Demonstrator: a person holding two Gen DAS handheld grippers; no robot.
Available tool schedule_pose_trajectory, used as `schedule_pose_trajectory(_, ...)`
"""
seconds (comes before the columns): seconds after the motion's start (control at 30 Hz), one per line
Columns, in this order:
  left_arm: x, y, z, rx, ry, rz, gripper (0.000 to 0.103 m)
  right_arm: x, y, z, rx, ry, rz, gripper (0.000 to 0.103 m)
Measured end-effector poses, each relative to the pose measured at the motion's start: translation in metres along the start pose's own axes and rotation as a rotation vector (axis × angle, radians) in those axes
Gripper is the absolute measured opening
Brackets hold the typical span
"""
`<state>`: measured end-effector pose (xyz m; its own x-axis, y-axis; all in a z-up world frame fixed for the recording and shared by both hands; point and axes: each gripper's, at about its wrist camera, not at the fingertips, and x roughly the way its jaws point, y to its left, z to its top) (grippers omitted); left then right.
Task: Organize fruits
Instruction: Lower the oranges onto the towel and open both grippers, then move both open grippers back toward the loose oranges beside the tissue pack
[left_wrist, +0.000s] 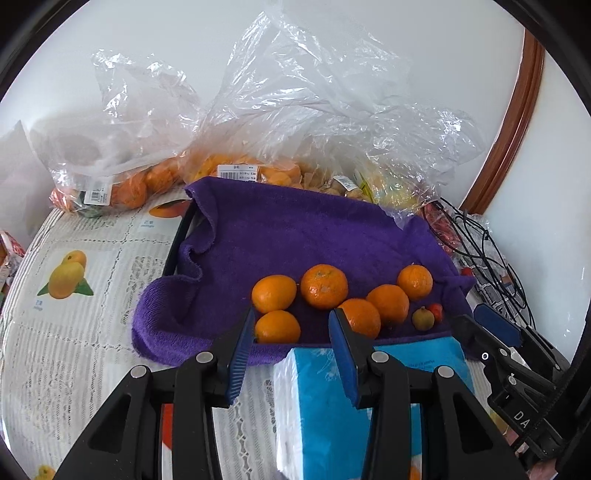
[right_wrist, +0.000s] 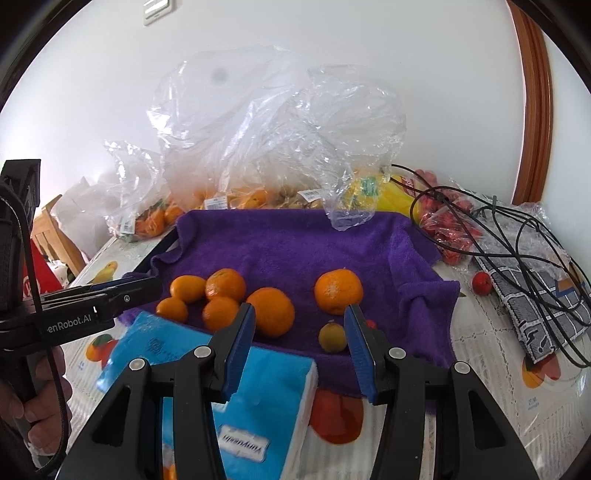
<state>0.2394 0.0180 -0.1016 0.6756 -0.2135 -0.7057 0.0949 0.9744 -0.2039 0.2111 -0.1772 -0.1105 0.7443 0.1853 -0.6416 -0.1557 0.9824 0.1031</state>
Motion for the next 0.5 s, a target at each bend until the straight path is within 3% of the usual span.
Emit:
schedule_pose_trajectory(0.1,-0.015,0.001,-0.007,0.009,-0.008,0.006,0.047,-0.016,0.005,-0.008,0.012,-0.015,-0.004,0.056)
schedule_pose_trajectory(0.5,-0.058,0.001,-0.046,0.019,-0.023,0.012,0.049,-0.068,0.018,-0.036,0.025,-0.027,-0.048,0.056)
